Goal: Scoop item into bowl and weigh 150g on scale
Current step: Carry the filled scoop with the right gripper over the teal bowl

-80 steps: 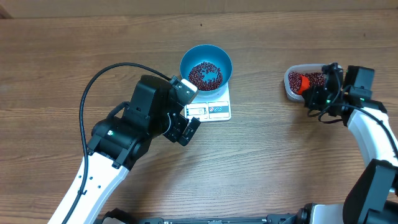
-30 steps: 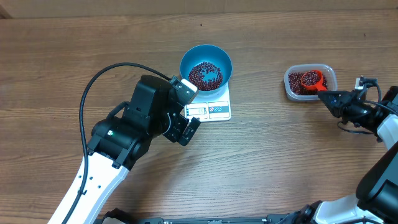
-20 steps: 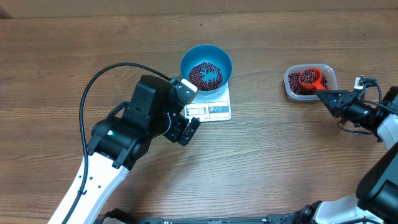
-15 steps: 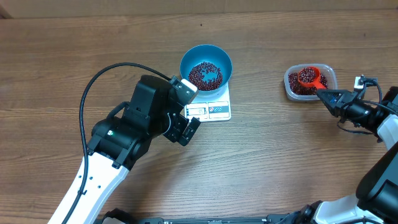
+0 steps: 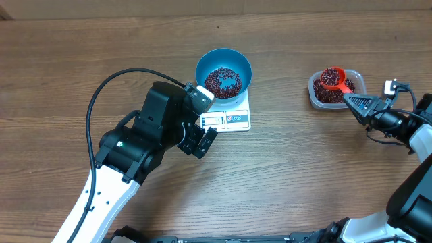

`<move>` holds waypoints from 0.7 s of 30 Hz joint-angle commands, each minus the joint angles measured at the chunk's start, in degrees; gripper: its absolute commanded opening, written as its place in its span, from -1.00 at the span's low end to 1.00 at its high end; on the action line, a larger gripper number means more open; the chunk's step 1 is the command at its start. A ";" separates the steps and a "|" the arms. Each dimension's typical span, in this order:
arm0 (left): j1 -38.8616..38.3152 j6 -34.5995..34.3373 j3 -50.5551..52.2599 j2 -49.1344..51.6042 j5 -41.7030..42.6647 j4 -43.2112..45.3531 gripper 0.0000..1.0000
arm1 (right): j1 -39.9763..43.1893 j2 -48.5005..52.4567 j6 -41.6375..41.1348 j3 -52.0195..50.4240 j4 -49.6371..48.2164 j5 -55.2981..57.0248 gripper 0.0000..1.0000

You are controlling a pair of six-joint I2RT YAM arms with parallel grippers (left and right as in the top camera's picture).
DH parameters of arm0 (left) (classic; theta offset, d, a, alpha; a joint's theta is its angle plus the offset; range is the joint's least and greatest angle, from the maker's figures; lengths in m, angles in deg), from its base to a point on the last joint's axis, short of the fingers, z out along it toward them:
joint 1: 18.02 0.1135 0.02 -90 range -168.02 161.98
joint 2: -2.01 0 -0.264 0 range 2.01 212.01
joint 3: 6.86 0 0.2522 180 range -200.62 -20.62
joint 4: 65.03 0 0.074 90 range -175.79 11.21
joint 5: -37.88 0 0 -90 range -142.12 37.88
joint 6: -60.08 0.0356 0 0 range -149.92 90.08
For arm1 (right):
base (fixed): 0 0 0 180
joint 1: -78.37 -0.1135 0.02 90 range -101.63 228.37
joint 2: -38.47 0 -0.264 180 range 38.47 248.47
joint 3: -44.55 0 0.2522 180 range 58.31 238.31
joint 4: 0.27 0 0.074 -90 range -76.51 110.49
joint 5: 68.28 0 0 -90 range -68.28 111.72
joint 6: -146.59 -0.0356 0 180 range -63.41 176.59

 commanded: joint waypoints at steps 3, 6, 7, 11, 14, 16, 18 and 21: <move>0.20 1.09 0.07 -0.02 0.00 0.04 1.00 | -3.96 0.55 -0.63 -0.31 -0.85 -2.95 -0.92; 0.20 1.09 0.07 -0.02 0.00 0.04 0.99 | -7.78 0.55 -2.89 -0.31 -3.04 -2.69 -0.92; 0.20 1.09 0.07 -0.02 0.00 0.04 0.99 | -8.68 0.55 -4.00 -0.31 -4.07 -2.71 -0.92; 0.20 1.09 0.07 -0.02 0.00 0.04 0.99 | -12.87 0.55 -10.45 -0.31 -10.56 -2.40 -0.92; 0.20 1.09 0.07 -0.02 0.00 0.04 0.99 | -15.58 0.55 -15.19 -0.31 -15.45 -1.42 -0.92; 0.20 1.09 0.07 -0.02 0.00 0.04 0.99 | -17.05 0.55 -17.46 -0.31 -18.23 -1.07 -0.92; 0.20 1.09 0.07 -0.02 0.00 0.04 0.99 | -18.64 0.55 -20.35 -0.31 -20.83 -0.11 -0.92; 0.20 1.09 0.07 -0.02 0.00 0.04 0.99 | -20.79 0.55 -23.04 -0.31 -23.65 1.38 -0.92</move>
